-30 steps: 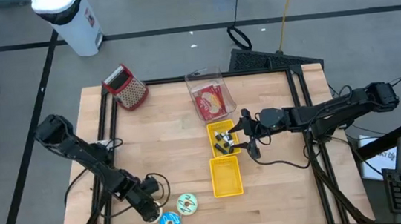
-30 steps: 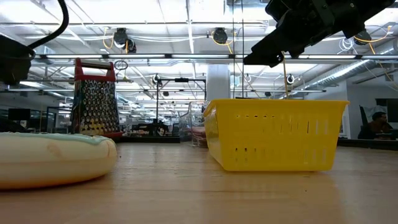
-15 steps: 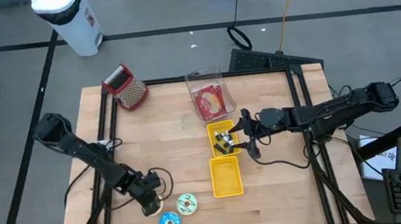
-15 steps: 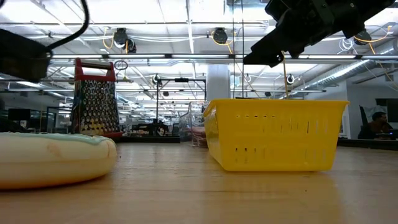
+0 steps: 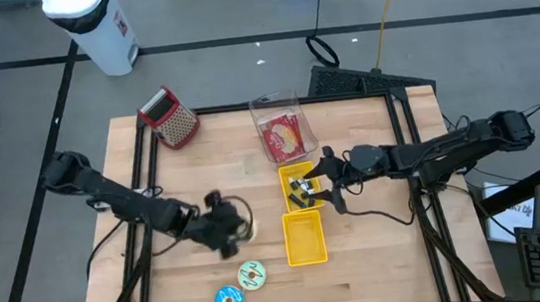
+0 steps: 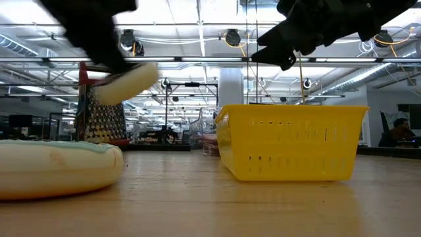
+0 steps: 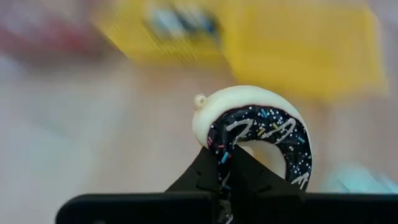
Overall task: Pick & Place Food Item
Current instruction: Put the black doughnut into the bottom yellow bin
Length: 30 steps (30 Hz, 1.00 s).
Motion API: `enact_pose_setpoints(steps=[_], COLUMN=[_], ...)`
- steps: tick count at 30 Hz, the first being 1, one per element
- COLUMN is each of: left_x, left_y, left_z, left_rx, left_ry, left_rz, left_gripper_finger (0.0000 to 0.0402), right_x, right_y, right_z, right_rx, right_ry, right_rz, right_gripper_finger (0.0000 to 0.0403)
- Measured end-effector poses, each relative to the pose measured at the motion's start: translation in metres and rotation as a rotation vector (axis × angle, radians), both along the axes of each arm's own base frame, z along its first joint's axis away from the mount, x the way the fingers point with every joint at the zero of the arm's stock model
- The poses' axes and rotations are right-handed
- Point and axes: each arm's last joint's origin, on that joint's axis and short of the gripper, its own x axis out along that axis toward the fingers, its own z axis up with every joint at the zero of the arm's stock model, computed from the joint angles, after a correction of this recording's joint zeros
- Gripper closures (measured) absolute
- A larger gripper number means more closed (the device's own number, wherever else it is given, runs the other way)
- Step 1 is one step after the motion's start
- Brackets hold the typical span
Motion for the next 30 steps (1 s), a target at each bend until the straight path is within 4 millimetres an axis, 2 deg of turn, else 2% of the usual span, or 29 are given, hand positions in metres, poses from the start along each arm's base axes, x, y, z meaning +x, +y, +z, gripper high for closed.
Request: enact_pose_setpoints(steps=[3,6,11,15,20,25,30], left_x=[0.015,0.029,0.049,0.062,0.07,0.072,0.072], left_y=[0.013,0.024,0.037,0.039,0.038,0.041,0.044], left_z=[0.015,0.022,0.019,0.014,0.014,0.013,0.013], left_rx=[0.184,0.299,0.415,0.497,0.595,0.609,0.603], left_ry=[-0.13,-0.204,-0.249,-0.275,-0.299,-0.3,-0.301], left_rz=[0.066,0.073,0.054,0.012,-0.029,-0.03,-0.018], left_gripper_finger=[0.0384,0.0378,0.0394,0.0383,0.0381,0.0394,0.0371], right_x=[0.01,0.022,0.04,0.048,0.05,0.05,0.05], right_y=[0.004,0.009,0.012,0.006,-0.002,-0.003,-0.002], right_z=[-0.004,-0.012,-0.02,-0.028,-0.033,-0.032,-0.033], right_rx=[0.019,0.023,0.059,0.1,0.145,0.164,0.191], right_ry=[-0.04,-0.092,-0.226,-0.244,-0.224,-0.23,-0.217], right_rz=[0.007,0.025,-0.001,-0.074,-0.136,-0.141,-0.144], right_gripper_finger=[0.0147,0.0147,0.0147,0.0147,0.0147,0.0147,0.016])
